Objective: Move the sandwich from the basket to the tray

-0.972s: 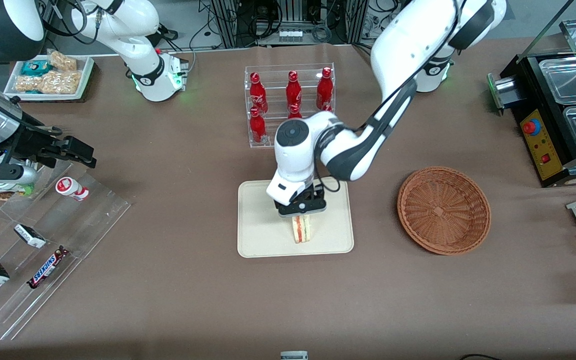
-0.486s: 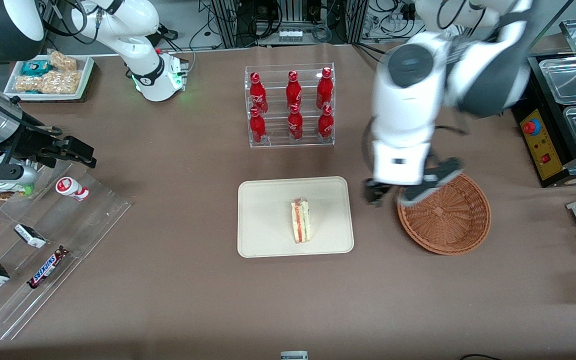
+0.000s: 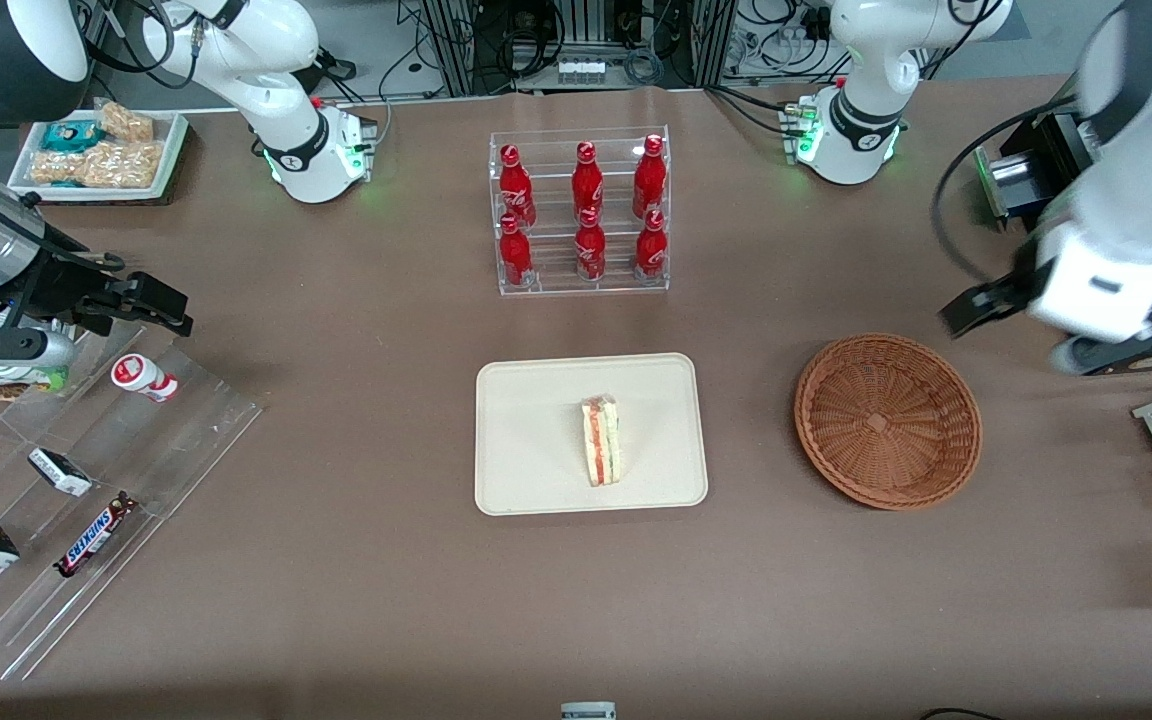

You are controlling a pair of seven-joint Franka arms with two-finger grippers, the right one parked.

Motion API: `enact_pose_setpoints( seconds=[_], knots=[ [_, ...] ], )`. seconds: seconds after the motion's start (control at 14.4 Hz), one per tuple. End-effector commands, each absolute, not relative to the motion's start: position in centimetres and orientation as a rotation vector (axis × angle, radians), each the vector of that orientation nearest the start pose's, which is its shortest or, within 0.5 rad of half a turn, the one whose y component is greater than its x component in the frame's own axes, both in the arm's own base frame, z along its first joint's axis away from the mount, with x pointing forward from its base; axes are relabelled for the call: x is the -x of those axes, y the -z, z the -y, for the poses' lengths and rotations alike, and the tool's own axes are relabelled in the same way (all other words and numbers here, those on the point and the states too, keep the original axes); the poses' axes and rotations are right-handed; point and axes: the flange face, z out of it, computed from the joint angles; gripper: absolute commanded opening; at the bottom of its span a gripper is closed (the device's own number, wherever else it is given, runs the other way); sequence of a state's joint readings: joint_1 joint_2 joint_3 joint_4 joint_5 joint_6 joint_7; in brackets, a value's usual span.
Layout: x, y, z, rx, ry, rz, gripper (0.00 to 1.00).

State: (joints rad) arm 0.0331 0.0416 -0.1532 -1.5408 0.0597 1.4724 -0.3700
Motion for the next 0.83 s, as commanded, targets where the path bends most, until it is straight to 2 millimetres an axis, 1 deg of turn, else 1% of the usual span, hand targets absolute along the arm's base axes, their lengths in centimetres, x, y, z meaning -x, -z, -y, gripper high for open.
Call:
enact_pose_setpoints(
  seconds=[0.0,0.07,0.21,0.28,0.35,0.49,0.62,0.76],
  knots=[
    [-51.7,-61.2,0.5,3.127,-0.164,0.184,1.0],
    [-52.1,-61.4,0.0,3.135,-0.14,0.128,1.0],
    [-54.2,-61.2,-0.3,3.135,-0.087,0.108,1.0],
    [-55.2,-61.6,-0.3,3.137,-0.065,0.104,1.0],
    [-56.1,-61.3,-0.2,3.139,-0.067,0.099,1.0],
    [-57.2,-61.5,0.0,3.14,-0.046,0.094,1.0],
    [-57.2,-62.2,-0.3,3.134,-0.033,0.101,1.0],
    [-57.2,-62.3,-0.3,3.137,-0.029,0.101,1.0]
  ],
)
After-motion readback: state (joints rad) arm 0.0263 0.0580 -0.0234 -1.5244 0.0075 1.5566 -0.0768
